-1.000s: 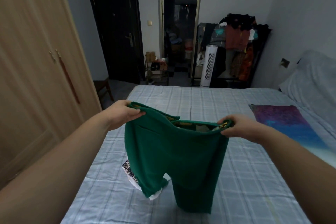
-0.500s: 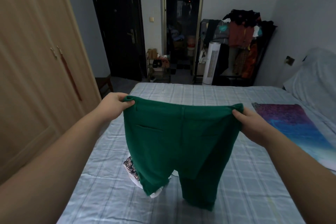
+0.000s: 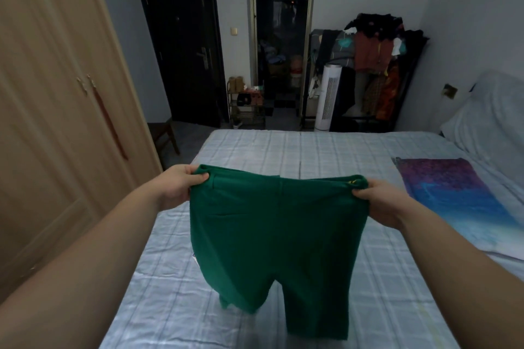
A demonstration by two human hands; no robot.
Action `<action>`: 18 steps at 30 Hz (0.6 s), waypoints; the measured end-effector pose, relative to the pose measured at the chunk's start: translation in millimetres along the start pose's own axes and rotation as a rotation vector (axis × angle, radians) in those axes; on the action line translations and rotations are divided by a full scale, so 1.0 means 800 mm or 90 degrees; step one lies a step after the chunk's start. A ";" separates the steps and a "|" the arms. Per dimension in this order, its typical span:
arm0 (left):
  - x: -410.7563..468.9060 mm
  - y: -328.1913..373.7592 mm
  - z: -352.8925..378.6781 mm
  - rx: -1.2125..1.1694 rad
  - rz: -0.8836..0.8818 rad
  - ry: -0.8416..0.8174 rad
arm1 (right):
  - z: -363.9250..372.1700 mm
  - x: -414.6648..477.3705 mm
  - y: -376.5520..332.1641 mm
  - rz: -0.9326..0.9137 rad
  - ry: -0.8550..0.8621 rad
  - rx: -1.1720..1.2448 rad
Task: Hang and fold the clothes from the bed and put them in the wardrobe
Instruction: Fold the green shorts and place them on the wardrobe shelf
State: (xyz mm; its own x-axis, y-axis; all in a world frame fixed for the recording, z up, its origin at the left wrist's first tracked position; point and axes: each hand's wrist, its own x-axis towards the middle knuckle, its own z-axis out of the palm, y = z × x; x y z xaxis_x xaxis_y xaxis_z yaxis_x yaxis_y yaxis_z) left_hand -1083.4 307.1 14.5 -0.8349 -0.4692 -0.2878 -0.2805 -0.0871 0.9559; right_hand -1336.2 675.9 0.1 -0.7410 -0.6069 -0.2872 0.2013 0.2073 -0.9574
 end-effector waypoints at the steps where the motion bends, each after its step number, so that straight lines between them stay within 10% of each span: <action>1: -0.002 -0.002 0.000 0.007 -0.015 0.002 | 0.000 -0.004 0.002 0.023 -0.011 -0.002; 8: -0.024 -0.017 0.043 -0.015 -0.140 -0.020 | 0.012 -0.022 0.005 0.220 -0.103 0.022; 18: -0.069 -0.059 0.149 -0.108 -0.076 -0.070 | 0.104 -0.063 0.055 0.110 0.023 0.167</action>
State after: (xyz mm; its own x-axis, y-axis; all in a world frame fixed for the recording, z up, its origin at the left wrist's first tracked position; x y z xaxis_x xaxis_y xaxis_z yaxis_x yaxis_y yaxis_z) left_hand -1080.4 442.2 -21.6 -0.8499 -0.3487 -0.3950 -0.3042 -0.2873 0.9082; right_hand -1236.9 652.1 -29.9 -0.7030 -0.5513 -0.4493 0.4808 0.0971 -0.8714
